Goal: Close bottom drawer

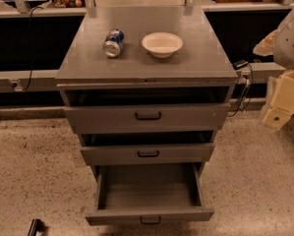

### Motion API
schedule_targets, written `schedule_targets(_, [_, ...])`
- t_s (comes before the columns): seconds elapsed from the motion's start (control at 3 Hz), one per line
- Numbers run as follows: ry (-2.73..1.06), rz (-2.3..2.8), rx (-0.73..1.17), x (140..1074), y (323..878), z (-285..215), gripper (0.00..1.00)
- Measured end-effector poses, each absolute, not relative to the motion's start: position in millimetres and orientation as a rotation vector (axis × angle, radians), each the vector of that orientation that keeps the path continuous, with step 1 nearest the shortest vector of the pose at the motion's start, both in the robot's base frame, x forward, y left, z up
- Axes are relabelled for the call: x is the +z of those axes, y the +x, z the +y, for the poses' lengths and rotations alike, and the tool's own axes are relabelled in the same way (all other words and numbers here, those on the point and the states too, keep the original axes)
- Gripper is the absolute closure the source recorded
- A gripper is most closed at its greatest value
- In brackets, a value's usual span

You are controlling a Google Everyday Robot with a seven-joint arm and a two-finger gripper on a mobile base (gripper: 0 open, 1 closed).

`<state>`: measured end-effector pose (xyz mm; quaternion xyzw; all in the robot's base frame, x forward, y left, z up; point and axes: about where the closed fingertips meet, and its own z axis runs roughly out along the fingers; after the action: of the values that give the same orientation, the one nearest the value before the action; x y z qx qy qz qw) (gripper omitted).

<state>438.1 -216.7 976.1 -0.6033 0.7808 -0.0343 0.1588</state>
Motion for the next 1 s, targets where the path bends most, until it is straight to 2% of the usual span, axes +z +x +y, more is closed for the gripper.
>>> schedule_targets(0.33, [-1.725, 2.232, -0.098, 976, 438, -217, 0.0])
schedule_targets(1.0, [-1.724, 2.155, 0.08, 865, 428, -217, 0.0])
